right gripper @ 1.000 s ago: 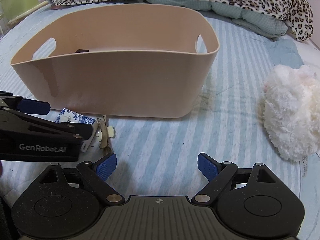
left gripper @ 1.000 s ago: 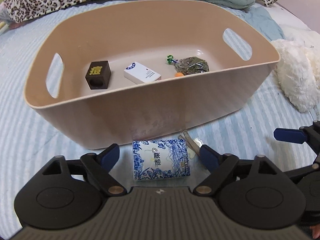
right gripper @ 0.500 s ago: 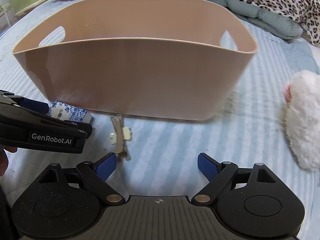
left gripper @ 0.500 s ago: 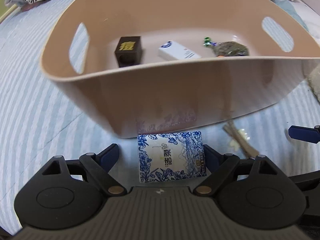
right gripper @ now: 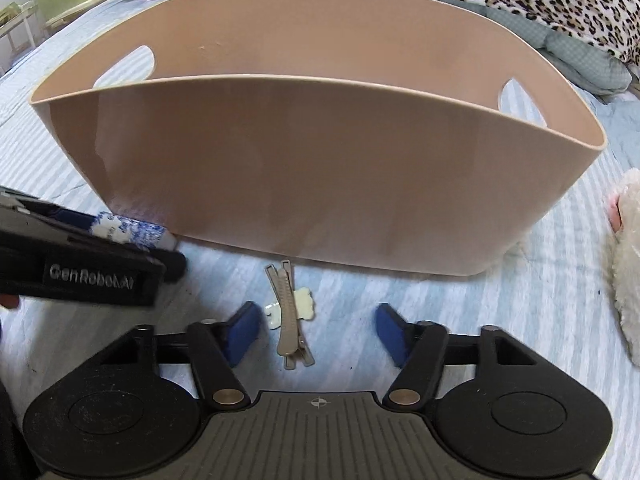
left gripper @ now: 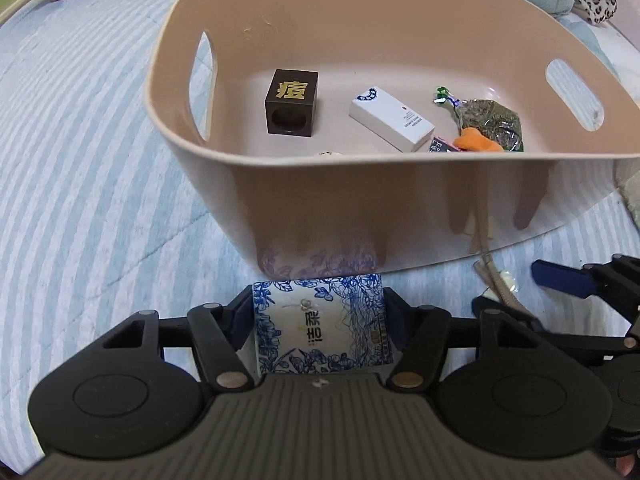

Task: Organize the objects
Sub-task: 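Grasp the blue-and-white tissue pack with the left tool while the right tool grasps the hair clip, then drop the tissue pack and hair clip into the basket, open both tools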

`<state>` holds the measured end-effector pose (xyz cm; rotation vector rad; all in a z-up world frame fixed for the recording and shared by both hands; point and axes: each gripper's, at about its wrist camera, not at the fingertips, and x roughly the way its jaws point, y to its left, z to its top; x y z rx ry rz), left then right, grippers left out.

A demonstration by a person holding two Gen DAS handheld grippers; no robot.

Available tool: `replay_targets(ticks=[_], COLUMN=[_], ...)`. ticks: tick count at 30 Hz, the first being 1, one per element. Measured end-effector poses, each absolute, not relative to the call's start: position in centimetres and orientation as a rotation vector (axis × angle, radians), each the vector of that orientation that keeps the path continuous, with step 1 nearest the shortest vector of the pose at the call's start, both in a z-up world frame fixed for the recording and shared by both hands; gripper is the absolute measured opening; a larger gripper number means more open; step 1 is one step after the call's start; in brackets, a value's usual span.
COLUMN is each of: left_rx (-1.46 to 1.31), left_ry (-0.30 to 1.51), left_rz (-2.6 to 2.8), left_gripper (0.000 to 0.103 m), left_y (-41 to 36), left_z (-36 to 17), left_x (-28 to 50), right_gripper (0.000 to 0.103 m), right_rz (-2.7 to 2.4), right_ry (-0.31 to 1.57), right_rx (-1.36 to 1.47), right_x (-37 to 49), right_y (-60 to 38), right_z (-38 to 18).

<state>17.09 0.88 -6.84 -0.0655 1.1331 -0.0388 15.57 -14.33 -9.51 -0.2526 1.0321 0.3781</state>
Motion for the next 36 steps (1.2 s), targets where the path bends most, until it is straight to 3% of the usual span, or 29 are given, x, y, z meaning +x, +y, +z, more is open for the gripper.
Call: replay_targets(ticks=[5,18,36], left_rx=[-0.053,-0.037,0.028], left_ry=[1.138,1.091,0.785], left_rz=[-0.062,-0.078,-0.097], left_gripper=[0.065,0.065,0.065], left_y=[0.9,1.1,0.6], left_z=[-6.7,-4.2,4.5], left_x=[16.8,15.2,10.0], right_gripper=[0.023,0.017,0.016], right_rz=[0.377,0.399,0.353], right_ry=[1.039,0.981,0.687], right_rx=[-0.255,-0.262,-0.143], right_x=[15.1,12.6,9.7], right_y=[-14.7,-15.3,-20.2], right_z=[-9.2,-6.5,1.5])
